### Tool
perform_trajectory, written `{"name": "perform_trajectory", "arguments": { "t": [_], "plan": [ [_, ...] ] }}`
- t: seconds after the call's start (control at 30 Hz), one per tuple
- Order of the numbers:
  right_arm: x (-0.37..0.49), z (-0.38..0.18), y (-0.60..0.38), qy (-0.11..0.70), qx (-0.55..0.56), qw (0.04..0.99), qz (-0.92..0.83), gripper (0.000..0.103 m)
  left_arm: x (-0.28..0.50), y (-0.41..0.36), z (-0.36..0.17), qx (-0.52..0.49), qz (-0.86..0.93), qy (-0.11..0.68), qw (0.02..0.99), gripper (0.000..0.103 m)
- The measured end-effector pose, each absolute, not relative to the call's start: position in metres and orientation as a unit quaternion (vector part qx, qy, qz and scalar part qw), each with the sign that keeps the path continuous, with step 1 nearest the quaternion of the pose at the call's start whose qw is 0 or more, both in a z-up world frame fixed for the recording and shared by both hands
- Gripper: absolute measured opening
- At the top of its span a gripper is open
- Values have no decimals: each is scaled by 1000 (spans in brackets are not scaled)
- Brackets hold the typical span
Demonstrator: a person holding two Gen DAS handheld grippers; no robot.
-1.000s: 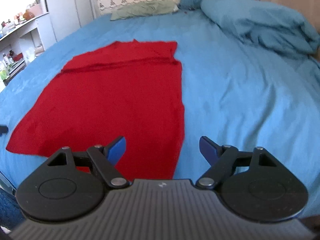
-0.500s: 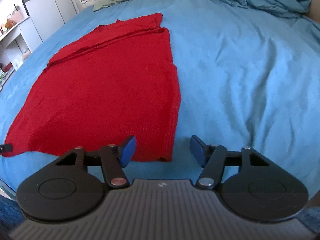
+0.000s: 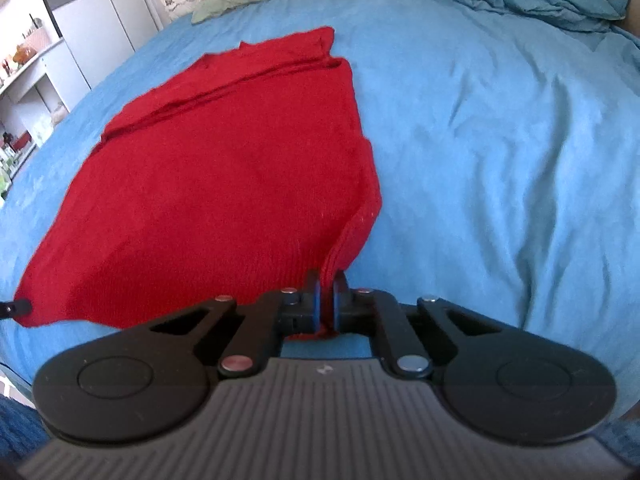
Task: Fold small clothes
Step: 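Grasp the red sweater hem with the right gripper while the left gripper grasps it too, fold toward collar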
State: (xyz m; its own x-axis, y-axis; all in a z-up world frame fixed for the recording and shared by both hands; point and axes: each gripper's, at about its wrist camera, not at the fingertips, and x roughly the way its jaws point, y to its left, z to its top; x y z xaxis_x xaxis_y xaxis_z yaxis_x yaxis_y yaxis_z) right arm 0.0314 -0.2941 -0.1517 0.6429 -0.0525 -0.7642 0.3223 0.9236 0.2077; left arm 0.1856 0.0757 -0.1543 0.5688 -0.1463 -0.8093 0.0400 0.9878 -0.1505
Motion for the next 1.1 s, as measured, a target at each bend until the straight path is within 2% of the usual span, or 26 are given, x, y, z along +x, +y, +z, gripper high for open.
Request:
{"name": "perform_trajectory", "arguments": {
  "t": [0.17,0.3,0.43,0.57,0.7,0.87,1.0,1.1],
  "plan": [
    [43,-107,-308,373,179,907,-78,20,193,81,-105,-84,-68,405,908,5],
    [85,-65,-327,342,185,919,-61,20,232,86,-59,-119,-55,351,927,5],
    [161,-24,-345,316,179,931,-50,20,305,81,-17,-119,-49,303,944,4],
    [259,-6,-359,314,152,935,-58,20,397,68,-1,-102,-38,277,955,4],
    [362,-29,-381,318,120,938,-74,20,493,50,-22,-71,-3,281,957,5],
    [449,-92,-392,337,96,930,-108,20,582,29,-95,-46,39,318,946,5],
    [485,-141,-392,347,72,926,-133,20,614,29,-143,-50,52,338,938,5],
    [502,-163,-393,345,64,925,-146,20,629,34,-159,-63,56,347,934,5]
  ]
}}
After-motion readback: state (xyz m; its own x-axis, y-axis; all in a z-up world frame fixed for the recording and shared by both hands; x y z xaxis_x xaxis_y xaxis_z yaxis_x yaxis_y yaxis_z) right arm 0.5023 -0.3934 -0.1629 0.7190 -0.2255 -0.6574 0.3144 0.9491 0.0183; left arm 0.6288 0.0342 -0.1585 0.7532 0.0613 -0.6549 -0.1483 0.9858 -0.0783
